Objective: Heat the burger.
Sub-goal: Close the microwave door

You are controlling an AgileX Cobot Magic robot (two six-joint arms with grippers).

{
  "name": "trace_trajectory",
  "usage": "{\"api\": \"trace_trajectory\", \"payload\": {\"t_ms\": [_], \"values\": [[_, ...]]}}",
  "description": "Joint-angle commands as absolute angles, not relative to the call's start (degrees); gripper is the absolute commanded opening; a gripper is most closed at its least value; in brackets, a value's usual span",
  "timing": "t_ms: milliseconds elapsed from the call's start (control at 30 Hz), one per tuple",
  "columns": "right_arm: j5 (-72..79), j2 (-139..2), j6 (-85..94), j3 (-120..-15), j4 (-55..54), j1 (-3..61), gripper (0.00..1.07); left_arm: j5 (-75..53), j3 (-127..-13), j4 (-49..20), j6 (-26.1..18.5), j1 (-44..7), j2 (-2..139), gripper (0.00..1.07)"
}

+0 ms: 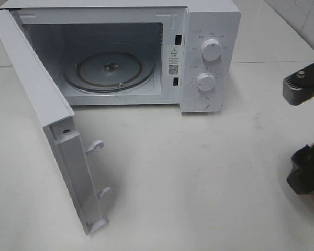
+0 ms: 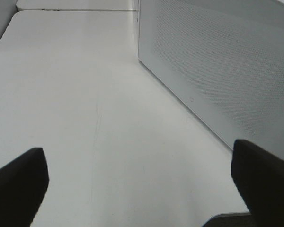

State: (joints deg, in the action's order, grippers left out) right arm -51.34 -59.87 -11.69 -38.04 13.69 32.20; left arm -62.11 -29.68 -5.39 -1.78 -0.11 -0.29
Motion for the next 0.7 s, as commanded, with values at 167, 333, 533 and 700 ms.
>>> {"api": "trace_trajectory", "payload": {"t_ms": [167,333,533,700], "values": [[-58.2,-49.2,-8.0,-38.2,11.8,32.3,0.78,-61.3,-29.6,-5.3,-1.7,0.1,-0.7,1.00],[-59.5,-40.8,-6.1,-38.2,11.7,32.3,0.78,-61.3,-29.6,-5.3,-1.7,0.1,-0.7,1.00],[-60.8,-31.4,-5.5,-37.1,10.9,32.0,0.76,-61.3,-29.6,-5.3,-1.7,0.1,-0.7,1.00],[-61.1,-28.5,-5.8,-36.7,10.4,31.6,0.76,-61.3,-29.6,-5.3,-1.7,0.1,-0.7,1.00]]}}
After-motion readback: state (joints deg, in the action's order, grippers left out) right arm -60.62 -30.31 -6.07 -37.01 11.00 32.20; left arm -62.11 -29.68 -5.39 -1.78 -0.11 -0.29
